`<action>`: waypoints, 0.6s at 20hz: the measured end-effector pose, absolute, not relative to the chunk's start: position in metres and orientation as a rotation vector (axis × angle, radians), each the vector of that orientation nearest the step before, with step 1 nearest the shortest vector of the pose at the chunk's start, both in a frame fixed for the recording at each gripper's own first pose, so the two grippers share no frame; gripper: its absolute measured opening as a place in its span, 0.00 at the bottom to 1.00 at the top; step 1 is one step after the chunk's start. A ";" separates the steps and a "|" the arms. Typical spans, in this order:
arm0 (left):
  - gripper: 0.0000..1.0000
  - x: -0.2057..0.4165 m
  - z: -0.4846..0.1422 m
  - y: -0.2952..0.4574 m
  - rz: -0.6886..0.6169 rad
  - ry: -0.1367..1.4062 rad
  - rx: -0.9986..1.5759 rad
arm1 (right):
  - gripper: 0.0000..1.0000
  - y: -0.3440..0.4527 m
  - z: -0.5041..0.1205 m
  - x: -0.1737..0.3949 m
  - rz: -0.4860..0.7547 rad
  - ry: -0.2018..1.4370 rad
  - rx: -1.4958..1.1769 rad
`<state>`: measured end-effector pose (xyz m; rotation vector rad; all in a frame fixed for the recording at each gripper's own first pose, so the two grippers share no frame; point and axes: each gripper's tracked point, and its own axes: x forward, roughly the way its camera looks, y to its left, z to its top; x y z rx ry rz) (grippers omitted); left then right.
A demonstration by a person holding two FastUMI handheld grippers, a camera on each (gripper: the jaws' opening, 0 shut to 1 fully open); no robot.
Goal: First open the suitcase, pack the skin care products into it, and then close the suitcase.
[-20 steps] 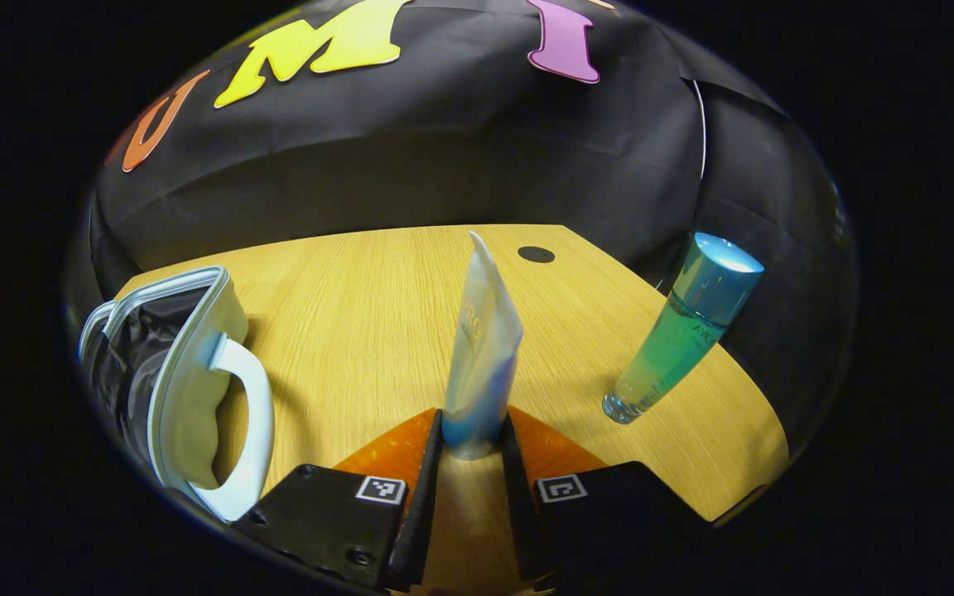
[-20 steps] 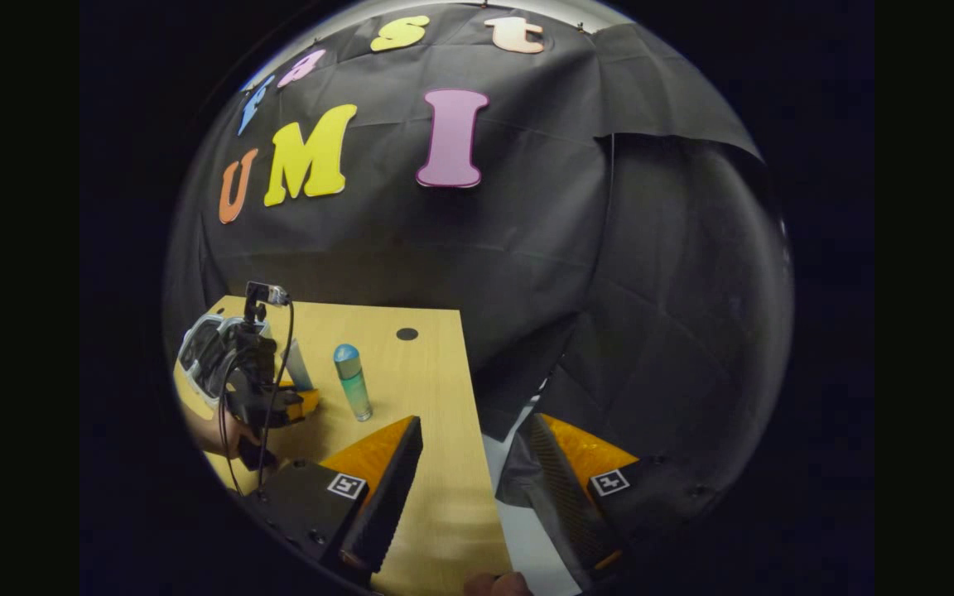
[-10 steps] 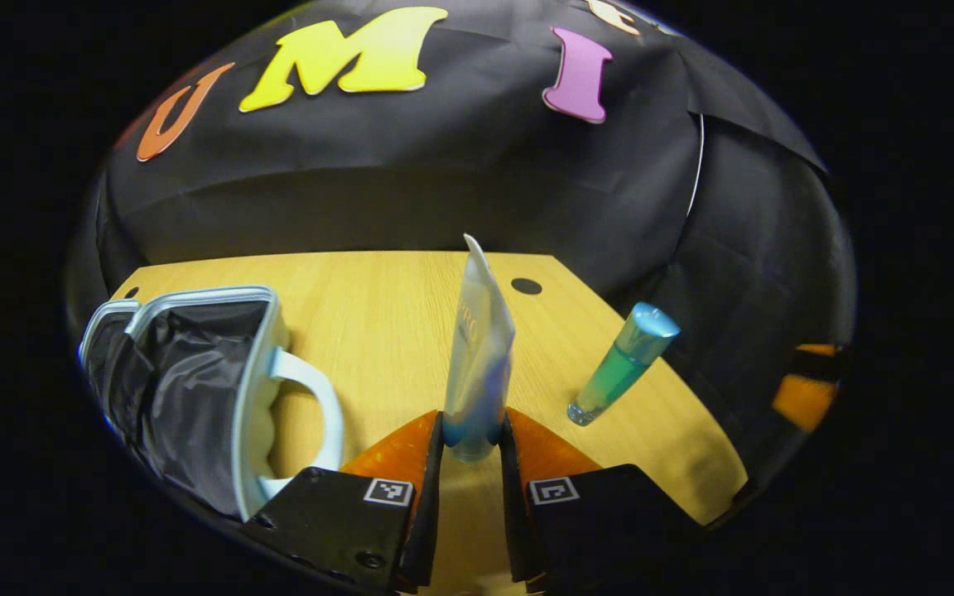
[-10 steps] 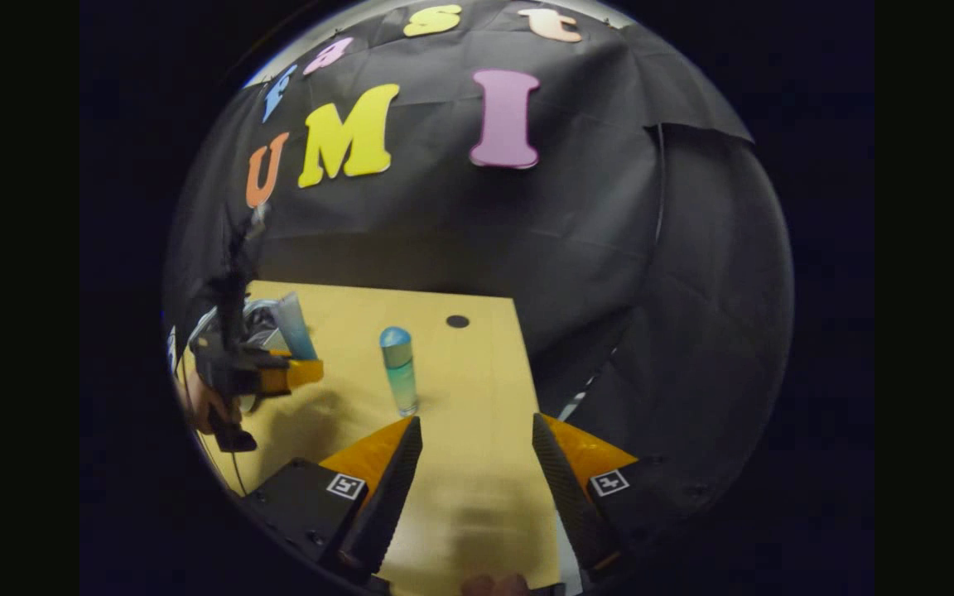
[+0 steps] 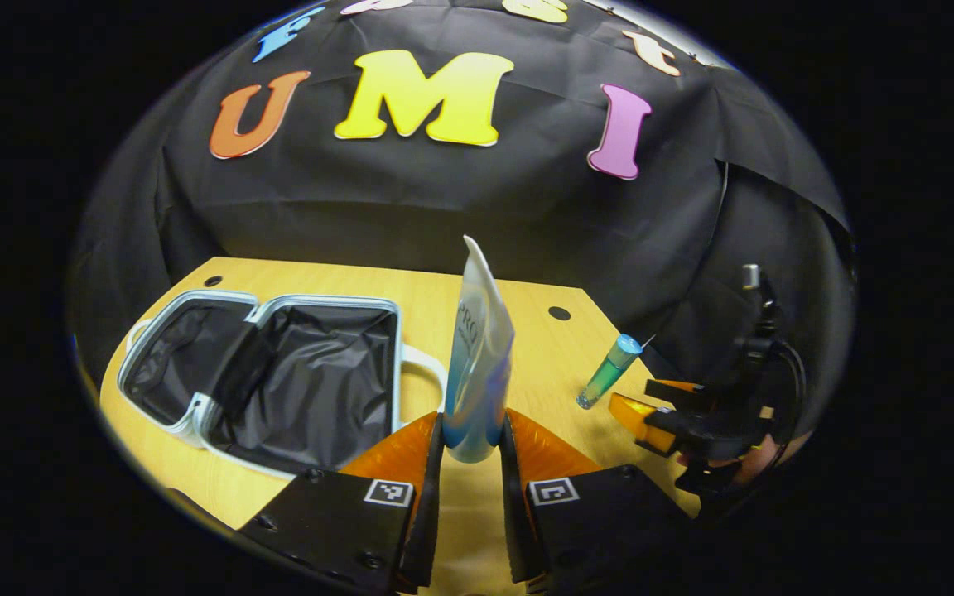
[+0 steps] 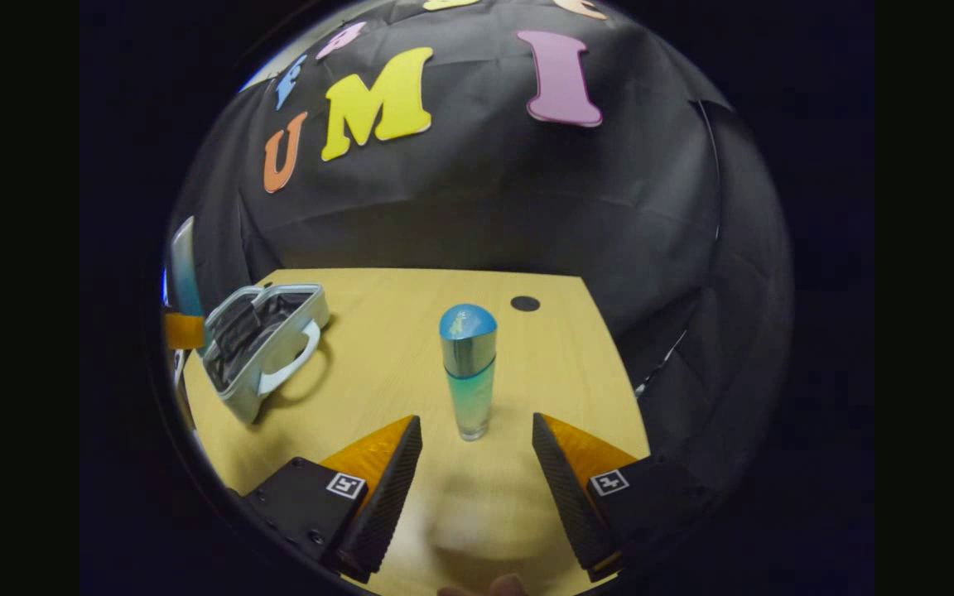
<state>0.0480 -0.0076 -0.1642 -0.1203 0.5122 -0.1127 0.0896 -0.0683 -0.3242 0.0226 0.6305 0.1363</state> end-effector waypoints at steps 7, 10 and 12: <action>0.37 0.019 -0.158 0.051 0.024 0.523 -0.158 | 0.75 -0.054 -0.363 0.124 0.151 0.711 0.079; 0.37 0.013 -0.158 0.070 0.060 0.527 -0.176 | 0.60 -0.052 -0.366 0.136 0.135 0.716 0.053; 0.37 0.012 -0.157 0.081 0.074 0.525 -0.178 | 0.45 -0.057 -0.366 0.138 0.118 0.713 0.045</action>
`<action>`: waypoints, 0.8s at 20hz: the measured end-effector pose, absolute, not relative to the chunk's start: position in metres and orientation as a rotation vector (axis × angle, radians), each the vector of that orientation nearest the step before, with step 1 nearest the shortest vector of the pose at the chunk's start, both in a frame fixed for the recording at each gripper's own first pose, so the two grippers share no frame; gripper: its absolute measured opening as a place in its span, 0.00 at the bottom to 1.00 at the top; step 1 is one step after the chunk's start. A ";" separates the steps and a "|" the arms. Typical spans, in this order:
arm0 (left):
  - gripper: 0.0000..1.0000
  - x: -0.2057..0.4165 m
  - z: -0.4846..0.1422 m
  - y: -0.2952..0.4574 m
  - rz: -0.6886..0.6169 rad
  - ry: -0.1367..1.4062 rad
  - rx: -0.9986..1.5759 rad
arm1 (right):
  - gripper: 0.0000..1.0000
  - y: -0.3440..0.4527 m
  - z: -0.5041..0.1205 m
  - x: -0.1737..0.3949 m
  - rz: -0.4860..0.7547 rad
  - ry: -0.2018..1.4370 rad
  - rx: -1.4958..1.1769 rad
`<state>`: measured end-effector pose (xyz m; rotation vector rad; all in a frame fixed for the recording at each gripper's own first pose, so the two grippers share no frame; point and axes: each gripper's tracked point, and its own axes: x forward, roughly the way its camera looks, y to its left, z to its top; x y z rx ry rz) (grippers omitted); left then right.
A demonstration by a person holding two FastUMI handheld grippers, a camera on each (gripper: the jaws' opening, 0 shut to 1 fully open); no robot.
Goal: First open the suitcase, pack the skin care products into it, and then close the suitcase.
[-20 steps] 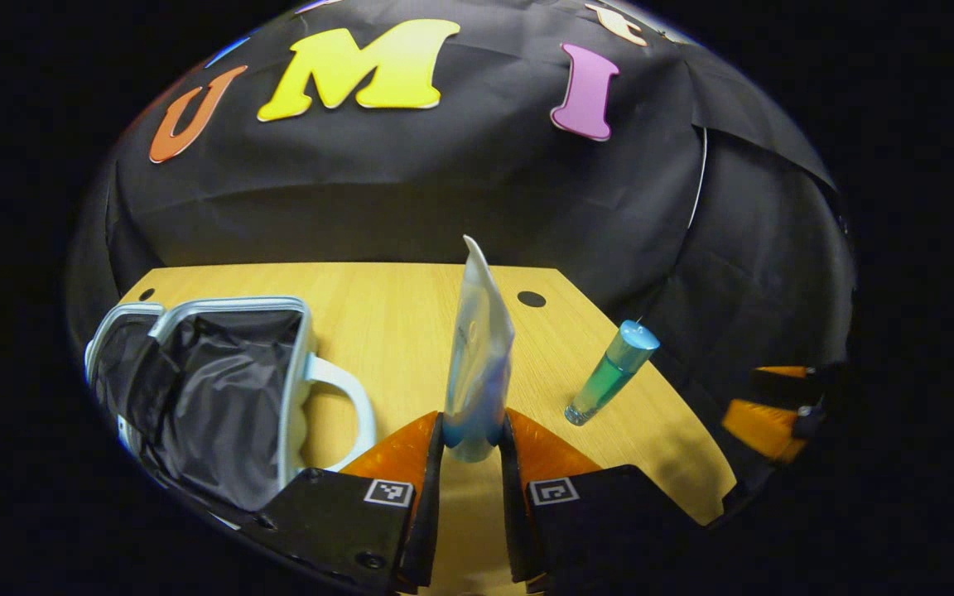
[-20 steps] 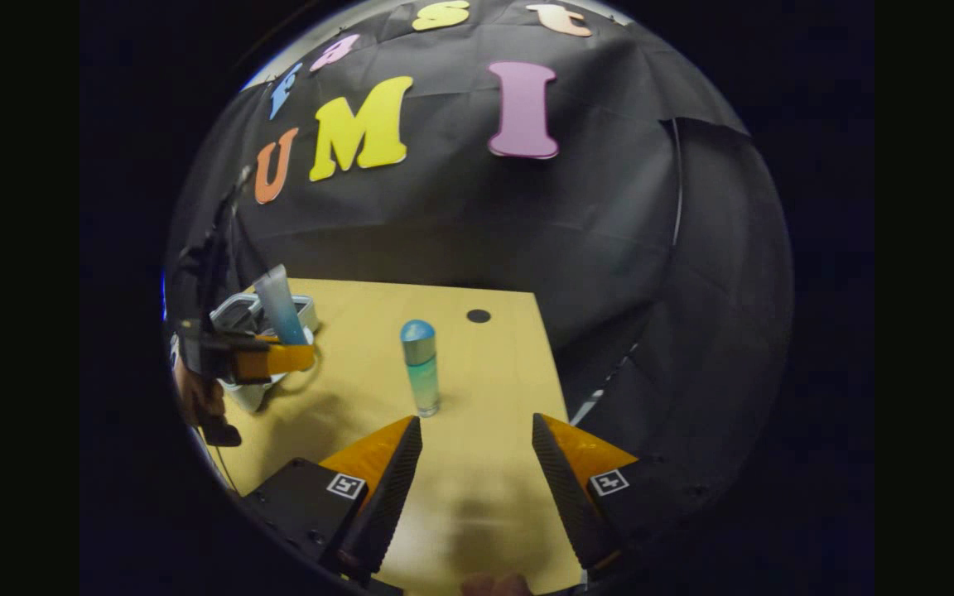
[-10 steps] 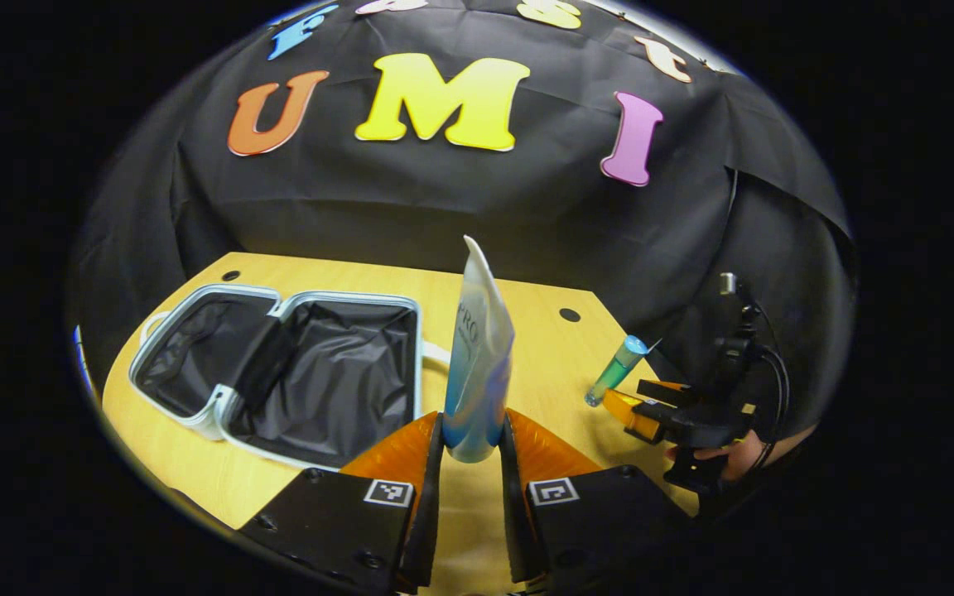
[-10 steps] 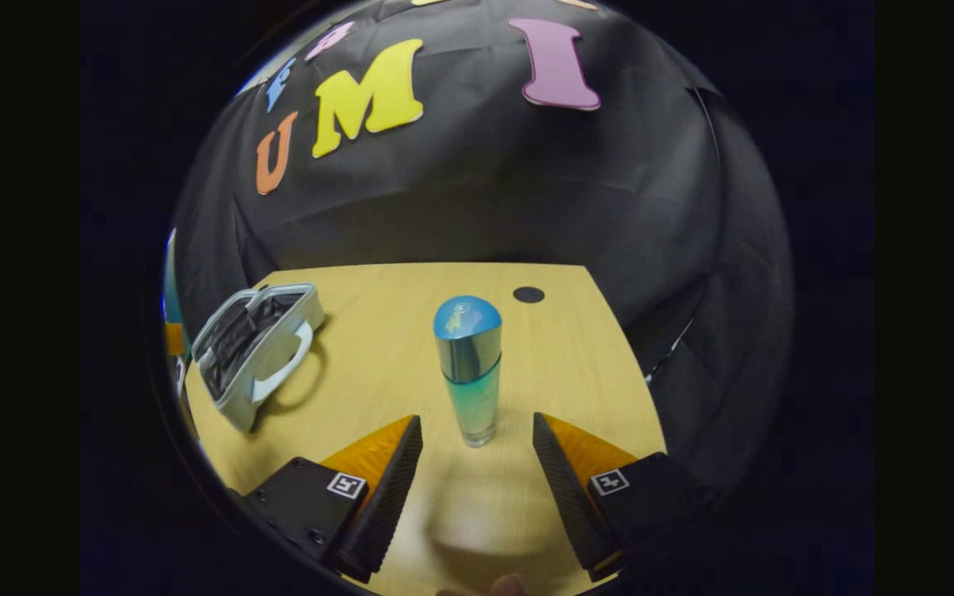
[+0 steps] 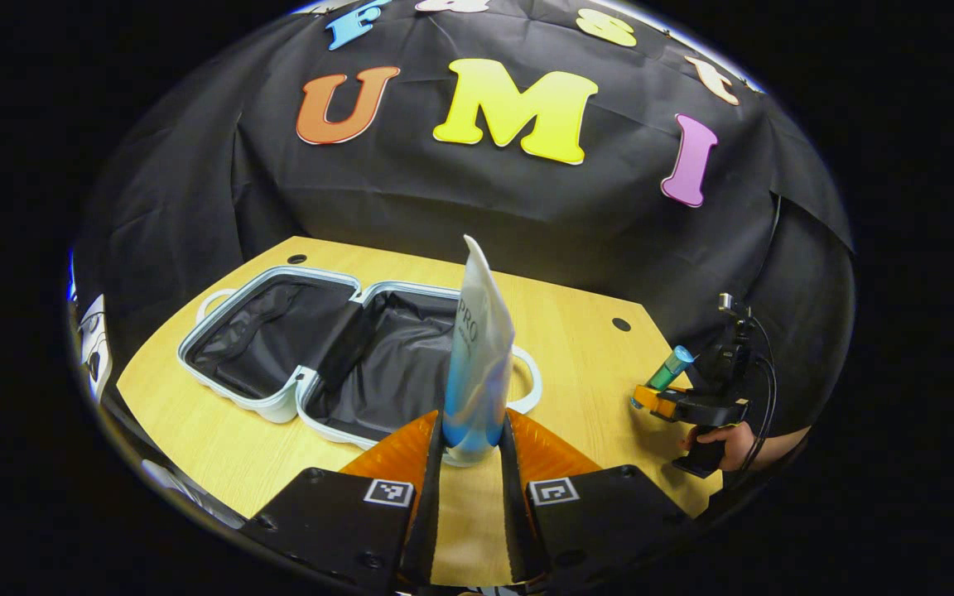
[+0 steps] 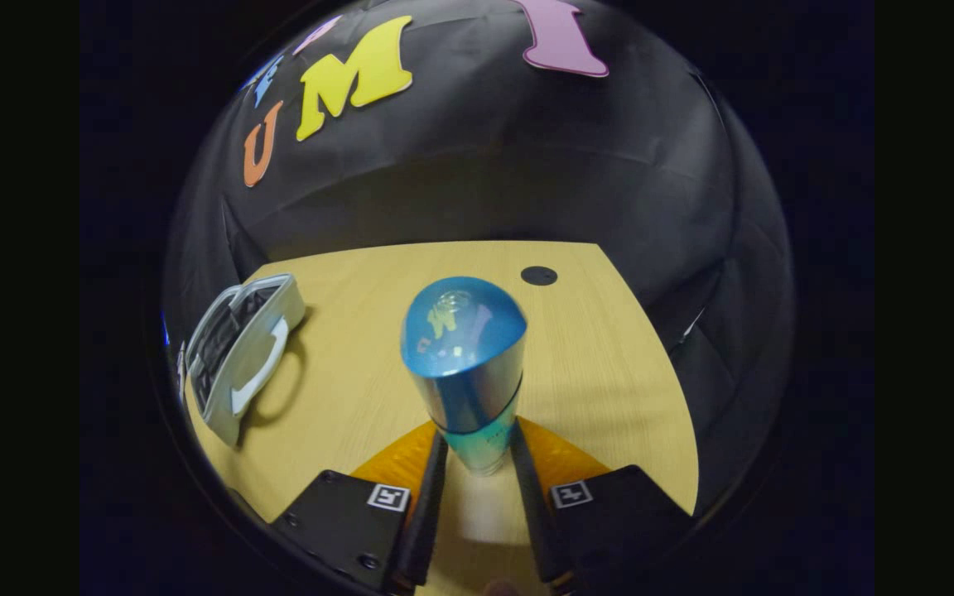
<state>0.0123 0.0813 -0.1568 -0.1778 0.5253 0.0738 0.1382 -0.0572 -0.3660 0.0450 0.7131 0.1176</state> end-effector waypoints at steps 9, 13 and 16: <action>0.36 0.041 -0.161 0.133 -0.015 0.609 -0.201 | 0.32 -0.050 -0.314 0.110 0.164 0.719 0.066; 0.37 0.073 -0.174 0.157 -0.091 0.693 -0.264 | 0.31 -0.044 -0.273 0.084 0.180 0.708 0.142; 0.37 0.091 -0.208 0.167 -0.164 0.867 -0.274 | 0.29 -0.041 -0.243 0.064 0.191 0.696 0.189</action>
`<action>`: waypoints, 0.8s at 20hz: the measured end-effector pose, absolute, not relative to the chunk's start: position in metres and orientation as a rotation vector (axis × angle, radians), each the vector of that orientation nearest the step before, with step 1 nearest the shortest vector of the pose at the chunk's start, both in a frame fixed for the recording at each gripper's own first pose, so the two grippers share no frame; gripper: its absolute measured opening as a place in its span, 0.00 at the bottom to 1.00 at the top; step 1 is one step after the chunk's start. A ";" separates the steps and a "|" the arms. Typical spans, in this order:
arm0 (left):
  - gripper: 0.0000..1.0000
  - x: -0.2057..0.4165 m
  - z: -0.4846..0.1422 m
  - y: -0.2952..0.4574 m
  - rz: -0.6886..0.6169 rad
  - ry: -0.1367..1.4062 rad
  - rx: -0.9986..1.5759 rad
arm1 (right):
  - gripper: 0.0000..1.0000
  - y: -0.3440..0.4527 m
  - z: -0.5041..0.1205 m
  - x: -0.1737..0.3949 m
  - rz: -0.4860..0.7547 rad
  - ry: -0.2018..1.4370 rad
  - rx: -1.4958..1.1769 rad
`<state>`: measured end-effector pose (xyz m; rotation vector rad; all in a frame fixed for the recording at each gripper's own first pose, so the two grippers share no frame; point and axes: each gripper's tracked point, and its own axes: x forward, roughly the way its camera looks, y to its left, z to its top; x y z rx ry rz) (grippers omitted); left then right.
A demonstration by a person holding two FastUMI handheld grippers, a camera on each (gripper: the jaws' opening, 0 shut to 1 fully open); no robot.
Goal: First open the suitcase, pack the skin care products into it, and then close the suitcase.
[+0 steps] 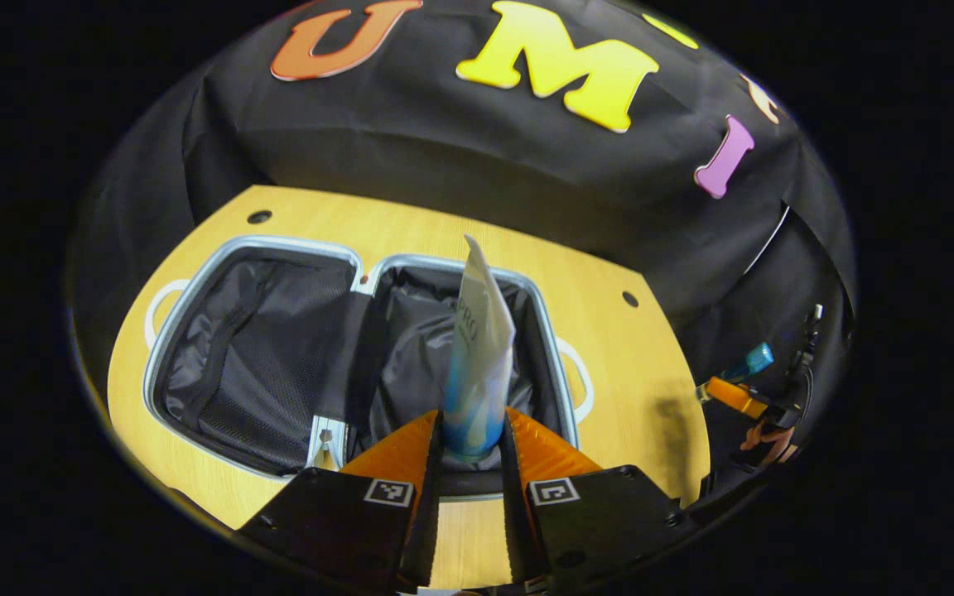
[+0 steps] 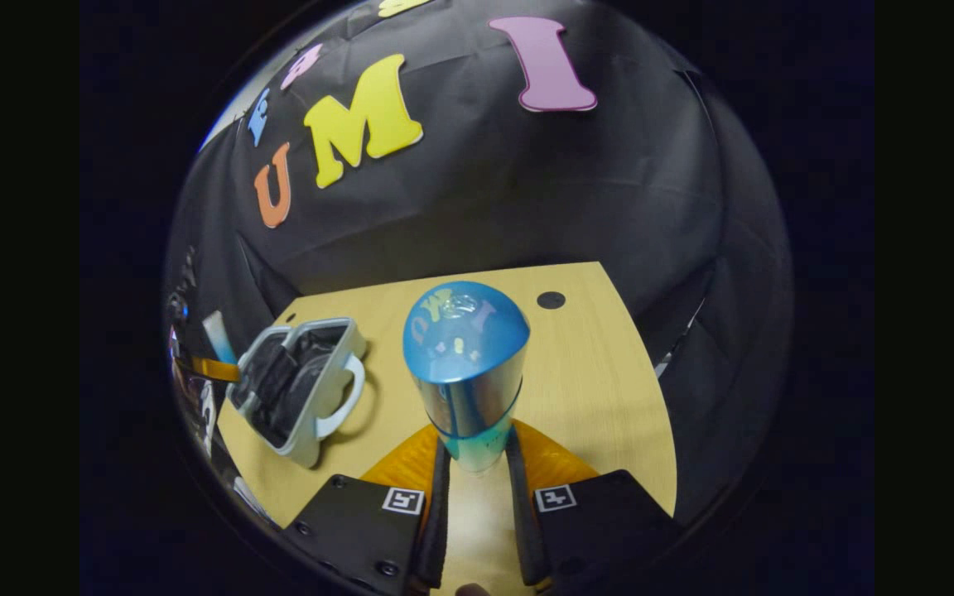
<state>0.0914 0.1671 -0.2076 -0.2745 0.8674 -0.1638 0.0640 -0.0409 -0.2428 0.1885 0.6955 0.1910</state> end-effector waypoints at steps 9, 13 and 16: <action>0.37 0.126 -0.295 0.186 -0.260 1.314 -0.295 | 0.32 -0.051 -0.206 -0.006 0.124 0.694 0.228; 0.36 0.123 -0.315 0.184 -0.258 1.484 -0.309 | 0.29 -0.062 -0.203 -0.023 0.054 0.702 0.289; 0.36 0.126 -0.317 0.186 -0.216 1.556 -0.345 | 0.31 -0.065 -0.196 -0.027 0.034 0.693 0.298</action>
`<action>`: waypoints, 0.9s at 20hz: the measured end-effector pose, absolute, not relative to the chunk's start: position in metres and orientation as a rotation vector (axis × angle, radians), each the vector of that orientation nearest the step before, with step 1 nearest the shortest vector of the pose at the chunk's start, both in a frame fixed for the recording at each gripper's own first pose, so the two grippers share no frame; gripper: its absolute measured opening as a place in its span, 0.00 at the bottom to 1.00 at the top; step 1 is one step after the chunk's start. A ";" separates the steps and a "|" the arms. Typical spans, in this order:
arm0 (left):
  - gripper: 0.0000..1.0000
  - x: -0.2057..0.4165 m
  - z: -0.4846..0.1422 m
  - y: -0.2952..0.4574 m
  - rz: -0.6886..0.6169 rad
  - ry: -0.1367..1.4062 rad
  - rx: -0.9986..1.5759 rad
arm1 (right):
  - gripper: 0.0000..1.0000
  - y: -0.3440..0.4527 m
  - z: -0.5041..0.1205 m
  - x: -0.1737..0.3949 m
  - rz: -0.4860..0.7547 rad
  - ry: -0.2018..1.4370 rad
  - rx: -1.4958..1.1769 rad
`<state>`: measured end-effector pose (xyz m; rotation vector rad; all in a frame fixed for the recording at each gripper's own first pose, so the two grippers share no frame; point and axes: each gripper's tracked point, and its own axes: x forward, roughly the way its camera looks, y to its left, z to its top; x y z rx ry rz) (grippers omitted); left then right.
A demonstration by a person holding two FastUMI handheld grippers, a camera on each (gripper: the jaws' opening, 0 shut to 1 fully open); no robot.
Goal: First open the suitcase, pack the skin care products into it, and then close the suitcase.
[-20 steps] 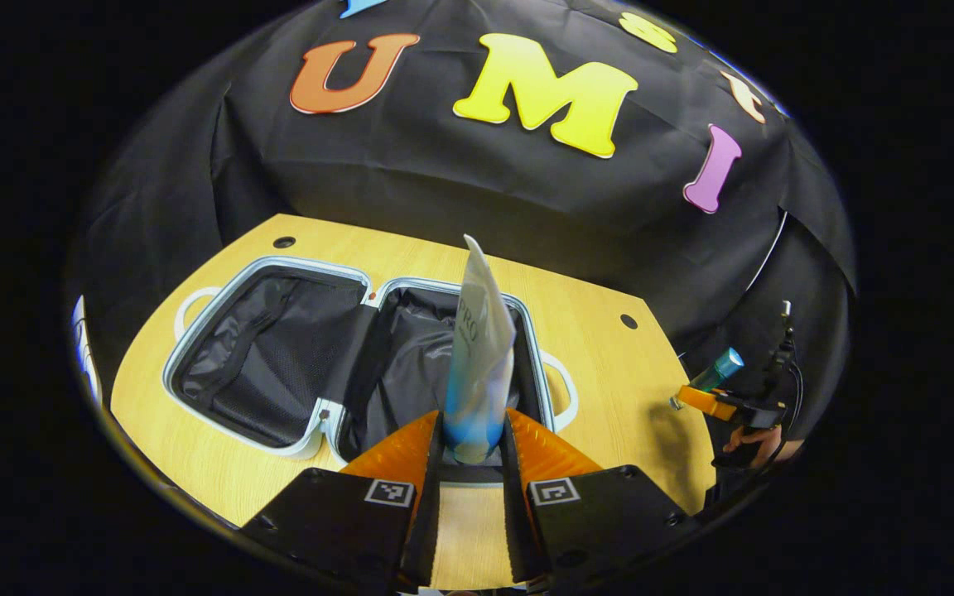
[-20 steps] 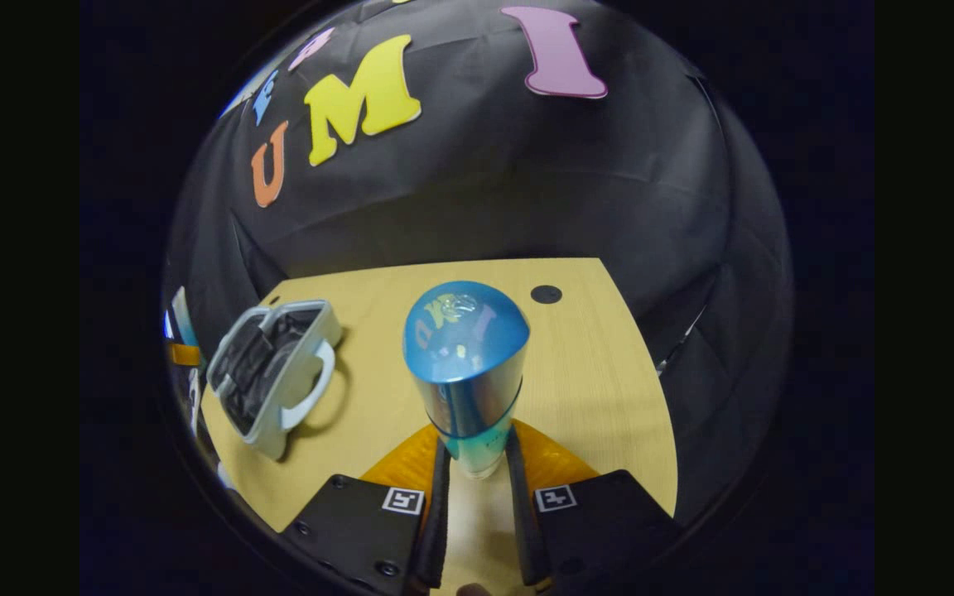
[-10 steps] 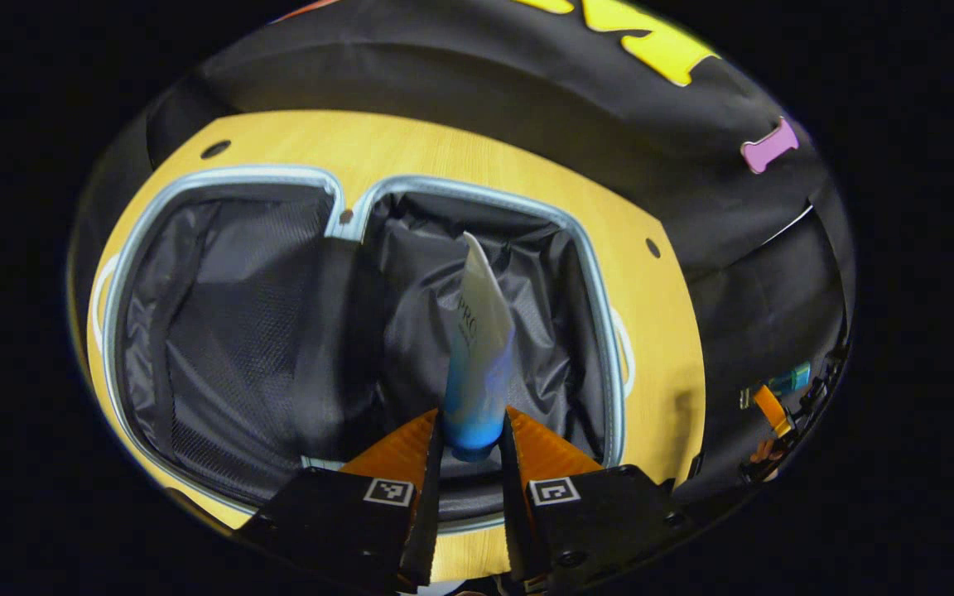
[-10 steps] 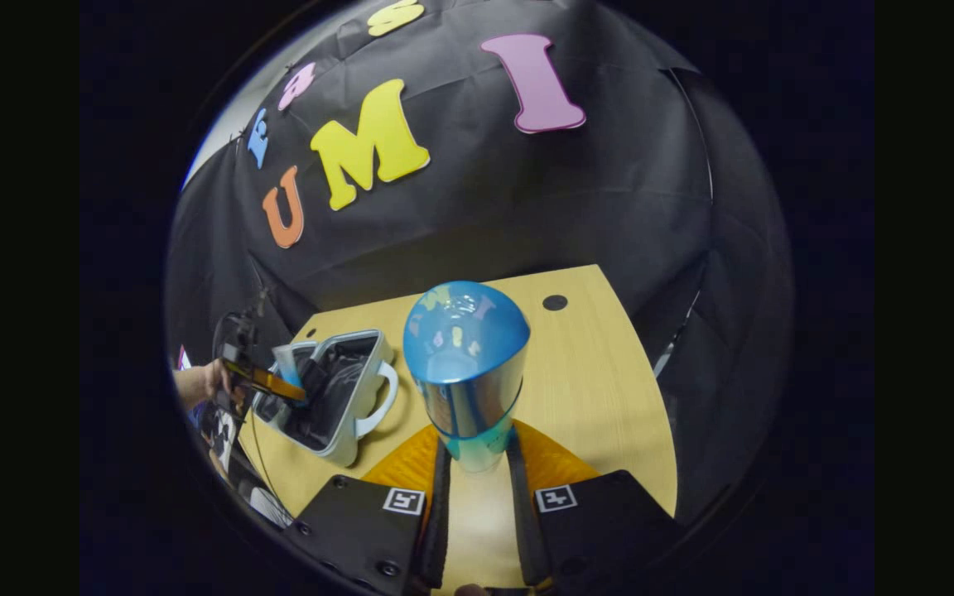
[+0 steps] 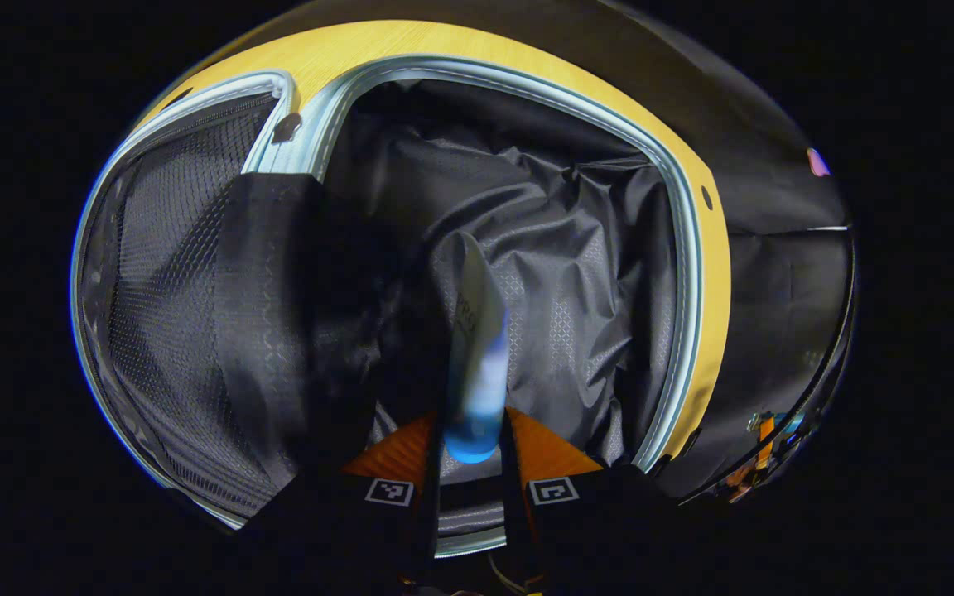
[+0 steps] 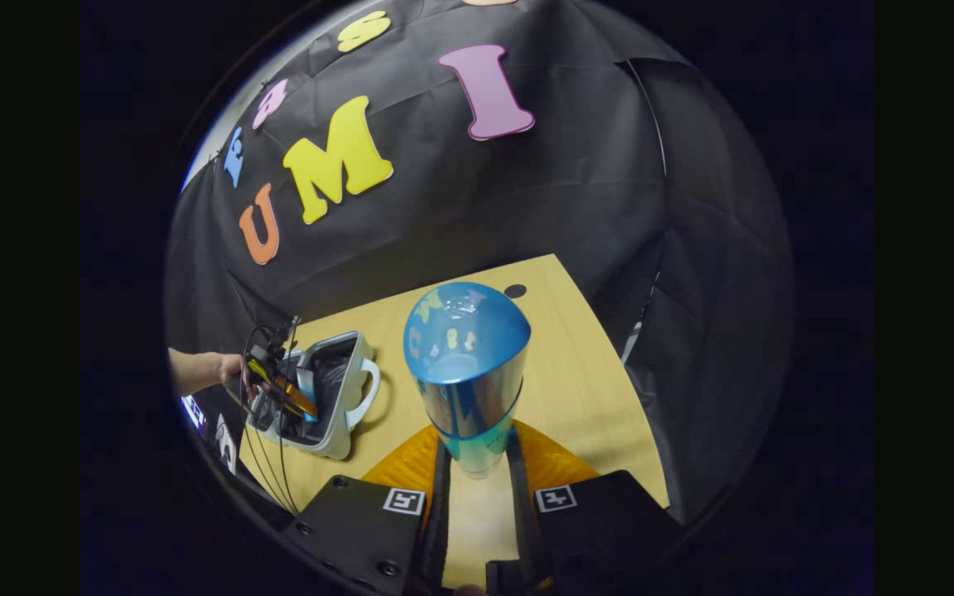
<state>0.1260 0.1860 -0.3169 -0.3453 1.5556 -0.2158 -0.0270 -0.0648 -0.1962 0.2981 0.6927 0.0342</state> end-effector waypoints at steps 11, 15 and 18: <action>0.65 0.114 -0.301 0.178 -0.212 1.605 -0.302 | 0.31 -0.017 -0.187 -0.016 0.145 0.695 0.215; 0.91 0.108 -0.265 0.183 -0.214 1.441 -0.267 | 0.32 0.051 -0.179 0.007 0.299 0.708 0.201; 0.97 0.103 -0.220 0.184 -0.193 1.185 -0.302 | 0.30 0.128 -0.177 0.032 0.448 0.755 0.192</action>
